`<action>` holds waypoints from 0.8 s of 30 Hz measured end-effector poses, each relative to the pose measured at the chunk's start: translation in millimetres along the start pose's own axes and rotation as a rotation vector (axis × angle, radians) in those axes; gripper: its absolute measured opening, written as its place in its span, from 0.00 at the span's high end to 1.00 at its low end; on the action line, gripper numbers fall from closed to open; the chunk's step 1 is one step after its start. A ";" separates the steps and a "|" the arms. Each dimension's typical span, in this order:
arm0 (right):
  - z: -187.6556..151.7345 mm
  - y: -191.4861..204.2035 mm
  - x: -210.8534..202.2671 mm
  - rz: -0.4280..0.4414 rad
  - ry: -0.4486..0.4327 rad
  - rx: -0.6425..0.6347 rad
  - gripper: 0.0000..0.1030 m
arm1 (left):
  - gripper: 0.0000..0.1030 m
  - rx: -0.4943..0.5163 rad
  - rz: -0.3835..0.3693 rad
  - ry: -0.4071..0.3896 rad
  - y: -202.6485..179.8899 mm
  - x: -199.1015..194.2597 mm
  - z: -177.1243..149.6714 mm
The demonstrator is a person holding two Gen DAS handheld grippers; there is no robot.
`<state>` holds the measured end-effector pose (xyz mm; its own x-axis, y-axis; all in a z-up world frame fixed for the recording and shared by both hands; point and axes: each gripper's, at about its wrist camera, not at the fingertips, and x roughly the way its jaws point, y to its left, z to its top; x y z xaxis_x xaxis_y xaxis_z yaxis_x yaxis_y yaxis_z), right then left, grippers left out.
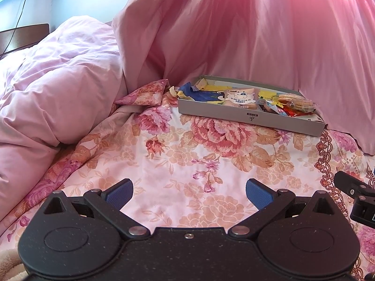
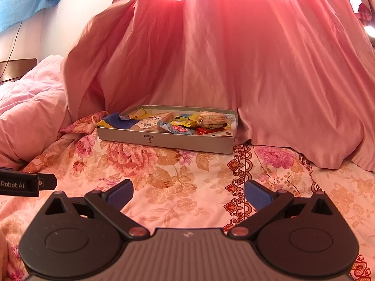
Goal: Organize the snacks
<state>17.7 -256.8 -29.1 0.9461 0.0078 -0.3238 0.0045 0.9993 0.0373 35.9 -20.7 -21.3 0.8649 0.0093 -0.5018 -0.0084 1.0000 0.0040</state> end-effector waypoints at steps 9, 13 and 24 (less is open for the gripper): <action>-0.4 1.3 -0.3 0.001 -0.002 -0.005 0.00 | 0.01 0.000 0.000 -0.001 0.2 -0.4 0.3; -0.6 1.9 -0.5 0.001 -0.001 -0.005 0.00 | 0.01 0.000 0.000 -0.001 0.5 -0.3 0.2; -0.6 2.9 -0.6 -0.001 -0.001 -0.005 0.00 | 0.01 -0.006 -0.003 0.019 0.5 -0.1 2.9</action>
<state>16.9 -254.0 -29.3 0.9464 0.0068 -0.3229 0.0039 0.9995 0.0324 37.3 -20.2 -18.8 0.8551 0.0066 -0.5184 -0.0091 1.0000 -0.0023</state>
